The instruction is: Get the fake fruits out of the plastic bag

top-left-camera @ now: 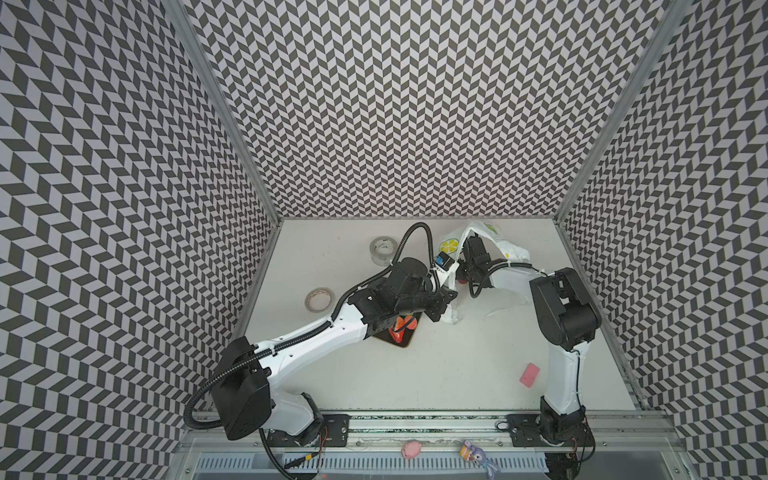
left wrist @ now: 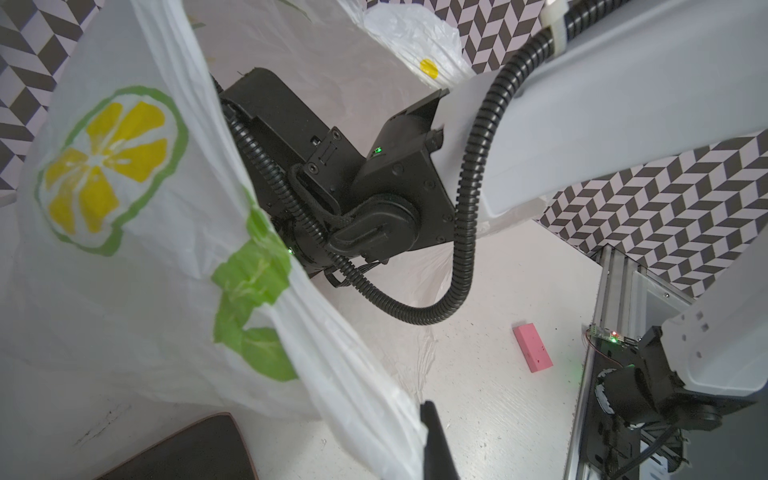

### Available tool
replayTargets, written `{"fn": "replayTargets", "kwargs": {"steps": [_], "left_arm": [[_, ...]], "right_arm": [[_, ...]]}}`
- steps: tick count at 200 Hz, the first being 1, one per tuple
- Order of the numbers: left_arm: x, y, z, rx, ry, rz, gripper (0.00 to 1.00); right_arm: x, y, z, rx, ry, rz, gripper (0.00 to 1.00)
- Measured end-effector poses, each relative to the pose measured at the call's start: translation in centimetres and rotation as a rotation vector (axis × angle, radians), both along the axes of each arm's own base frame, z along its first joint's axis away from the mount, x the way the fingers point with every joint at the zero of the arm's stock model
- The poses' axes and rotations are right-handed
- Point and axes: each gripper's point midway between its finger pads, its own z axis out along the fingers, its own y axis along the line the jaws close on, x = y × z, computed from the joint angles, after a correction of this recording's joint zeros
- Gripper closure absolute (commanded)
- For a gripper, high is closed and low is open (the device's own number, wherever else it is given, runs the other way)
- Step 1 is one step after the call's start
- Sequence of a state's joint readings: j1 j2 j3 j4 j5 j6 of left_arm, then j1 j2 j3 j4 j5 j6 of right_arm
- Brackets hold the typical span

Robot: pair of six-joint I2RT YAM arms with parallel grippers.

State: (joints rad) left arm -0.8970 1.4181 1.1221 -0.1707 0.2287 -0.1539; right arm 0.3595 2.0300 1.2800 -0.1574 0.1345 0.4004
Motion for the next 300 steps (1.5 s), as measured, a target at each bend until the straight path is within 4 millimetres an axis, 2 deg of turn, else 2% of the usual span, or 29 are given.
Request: {"fn": "replayTargets", "kwargs": {"steps": [47, 71, 117, 138, 180, 212, 238, 279, 300], "left_arm": [[0.1, 0.0, 0.0, 0.002, -0.002, 0.005, 1.0], [0.2, 0.1, 0.0, 0.004, -0.005, 0.013, 1.0], [0.7, 0.2, 0.0, 0.007, -0.016, 0.034, 1.0], [0.9, 0.1, 0.0, 0.004, -0.021, 0.04, 1.0], [1.3, -0.1, -0.1, 0.001, -0.029, 0.048, 1.0], [1.7, -0.1, -0.3, 0.001, -0.041, 0.058, 1.0], [2.2, -0.3, -1.0, 0.014, -0.042, 0.065, 1.0], [2.7, -0.7, -2.2, 0.039, -0.049, 0.064, 1.0], [3.0, -1.0, -2.6, 0.047, -0.056, 0.062, 1.0]], "right_arm": [[0.2, -0.3, 0.3, -0.008, -0.008, -0.022, 0.62], [-0.3, -0.4, 1.2, 0.005, -0.02, -0.026, 0.63], [-2.2, -0.1, 5.7, 0.107, -0.079, -0.021, 0.63], [-3.6, -0.1, 6.6, 0.156, -0.076, -0.009, 0.63], [-6.9, -0.6, 6.2, 0.233, -0.017, 0.018, 0.64], [-9.5, -1.0, 6.9, 0.292, 0.011, 0.049, 0.64], [-11.4, -0.6, 7.3, 0.338, 0.03, 0.098, 0.64], [-15.5, -0.2, 6.7, 0.363, 0.094, 0.189, 0.64], [-17.3, -0.4, 7.3, 0.371, 0.101, 0.217, 0.64]]}}
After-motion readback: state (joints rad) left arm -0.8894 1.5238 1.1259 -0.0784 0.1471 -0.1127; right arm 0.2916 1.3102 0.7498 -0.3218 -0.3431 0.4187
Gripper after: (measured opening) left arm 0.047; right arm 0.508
